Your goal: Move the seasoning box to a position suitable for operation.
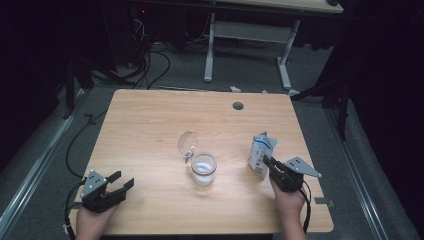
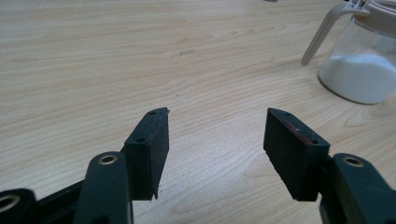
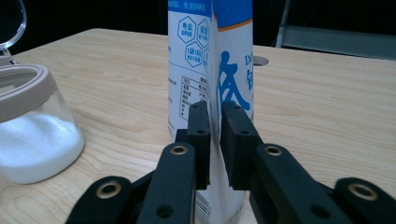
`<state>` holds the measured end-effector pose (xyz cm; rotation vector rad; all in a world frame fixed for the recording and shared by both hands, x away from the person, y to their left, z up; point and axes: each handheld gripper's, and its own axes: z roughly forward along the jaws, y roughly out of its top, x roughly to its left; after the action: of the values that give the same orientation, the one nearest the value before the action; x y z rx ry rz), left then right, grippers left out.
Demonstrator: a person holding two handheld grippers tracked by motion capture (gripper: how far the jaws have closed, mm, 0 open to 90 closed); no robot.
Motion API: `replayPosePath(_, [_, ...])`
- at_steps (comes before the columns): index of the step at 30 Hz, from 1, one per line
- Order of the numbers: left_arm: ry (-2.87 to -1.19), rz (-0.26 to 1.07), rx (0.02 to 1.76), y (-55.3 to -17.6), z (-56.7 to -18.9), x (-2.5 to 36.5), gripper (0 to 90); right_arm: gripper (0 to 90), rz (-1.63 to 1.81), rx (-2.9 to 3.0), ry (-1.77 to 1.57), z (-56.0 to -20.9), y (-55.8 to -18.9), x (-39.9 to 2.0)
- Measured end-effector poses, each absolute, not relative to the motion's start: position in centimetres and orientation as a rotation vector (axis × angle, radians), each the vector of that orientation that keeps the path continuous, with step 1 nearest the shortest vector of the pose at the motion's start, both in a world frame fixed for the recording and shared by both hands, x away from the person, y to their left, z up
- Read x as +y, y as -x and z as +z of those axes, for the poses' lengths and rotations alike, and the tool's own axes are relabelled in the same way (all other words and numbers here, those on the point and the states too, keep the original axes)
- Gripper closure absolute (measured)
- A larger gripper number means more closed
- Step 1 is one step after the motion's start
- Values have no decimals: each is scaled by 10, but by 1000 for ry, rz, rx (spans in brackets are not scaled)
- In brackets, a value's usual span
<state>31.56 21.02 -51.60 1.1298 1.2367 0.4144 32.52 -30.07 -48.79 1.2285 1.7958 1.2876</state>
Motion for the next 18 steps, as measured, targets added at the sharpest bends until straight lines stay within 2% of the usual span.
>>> replayPosePath(18, [-1161, 433, 1236, -316, -519, 206, 392, 610, 1228, 1825, -1227, -486, -329, -288])
